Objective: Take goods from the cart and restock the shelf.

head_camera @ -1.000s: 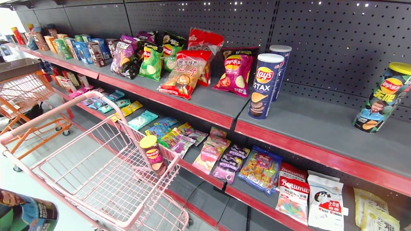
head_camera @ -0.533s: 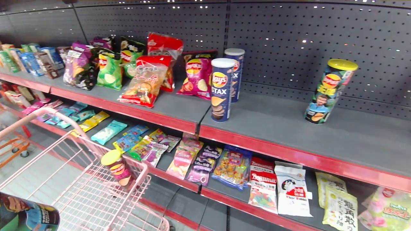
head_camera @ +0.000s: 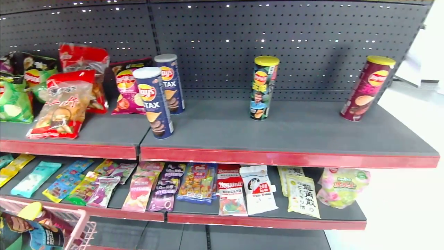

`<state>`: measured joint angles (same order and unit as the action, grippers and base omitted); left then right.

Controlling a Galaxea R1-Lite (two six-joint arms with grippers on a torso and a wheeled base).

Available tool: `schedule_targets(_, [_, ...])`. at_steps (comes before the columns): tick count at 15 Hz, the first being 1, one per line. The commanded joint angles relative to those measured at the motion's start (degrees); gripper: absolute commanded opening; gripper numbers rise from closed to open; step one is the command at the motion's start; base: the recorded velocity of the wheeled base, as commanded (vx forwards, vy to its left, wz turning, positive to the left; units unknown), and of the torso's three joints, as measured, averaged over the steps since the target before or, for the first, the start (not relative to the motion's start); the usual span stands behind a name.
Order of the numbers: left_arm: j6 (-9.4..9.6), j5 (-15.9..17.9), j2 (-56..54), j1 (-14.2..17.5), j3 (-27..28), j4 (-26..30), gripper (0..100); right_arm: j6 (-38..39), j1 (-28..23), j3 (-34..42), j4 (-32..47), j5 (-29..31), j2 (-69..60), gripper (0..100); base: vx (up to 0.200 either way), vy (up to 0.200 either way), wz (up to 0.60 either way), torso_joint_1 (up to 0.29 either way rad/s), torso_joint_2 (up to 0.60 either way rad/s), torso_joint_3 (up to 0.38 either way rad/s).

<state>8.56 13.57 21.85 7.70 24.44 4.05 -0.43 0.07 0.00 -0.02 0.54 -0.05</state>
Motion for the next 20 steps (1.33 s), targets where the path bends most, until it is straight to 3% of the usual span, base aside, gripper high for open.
schedule_targets(1, [-0.03,0.0,-0.9,0.0,-1.2,0.1,0,0.0,0.0,0.0,-0.1,0.0,0.0,100,0.000,0.000,-0.60,-0.002,0.01,0.007])
schedule_targets(4, [0.23,-1.4,-1.8,0.1,-2.1,0.2,0,0.1,0.0,0.0,-0.1,0.0,0.0,100,0.000,0.000,-0.20,0.001,0.00,0.001])
schedule_targets(6, [1.37,-2.1,-1.9,0.1,-2.7,0.1,0,0.1,0.0,0.0,-0.1,0.0,0.0,100,0.000,0.000,0.00,0.000,0.00,0.000])
schedule_targets(11, [1.55,-2.2,-3.6,0.1,-2.5,0.1,0,0.2,0.0,0.0,-0.1,0.0,0.0,100,0.000,0.000,0.00,0.000,0.00,0.000])
schedule_targets(14, [3.13,-2.2,-3.5,0.1,-2.2,0.1,0,-0.1,0.0,0.0,-0.1,-0.1,0.0,100,0.000,0.000,0.00,0.000,0.00,0.000])
schedule_targets(17, [3.83,-2.3,-3.5,0.1,-2.0,0.1,0,0.0,0.0,0.0,-0.1,-0.1,0.0,100,0.000,0.000,0.60,0.002,0.00,0.002])
schedule_targets(20, [3.83,-2.4,-3.0,0.1,-1.3,0.3,0,0.0,0.0,0.0,-0.1,-0.1,0.0,100,0.000,0.000,0.00,0.000,0.00,0.000])
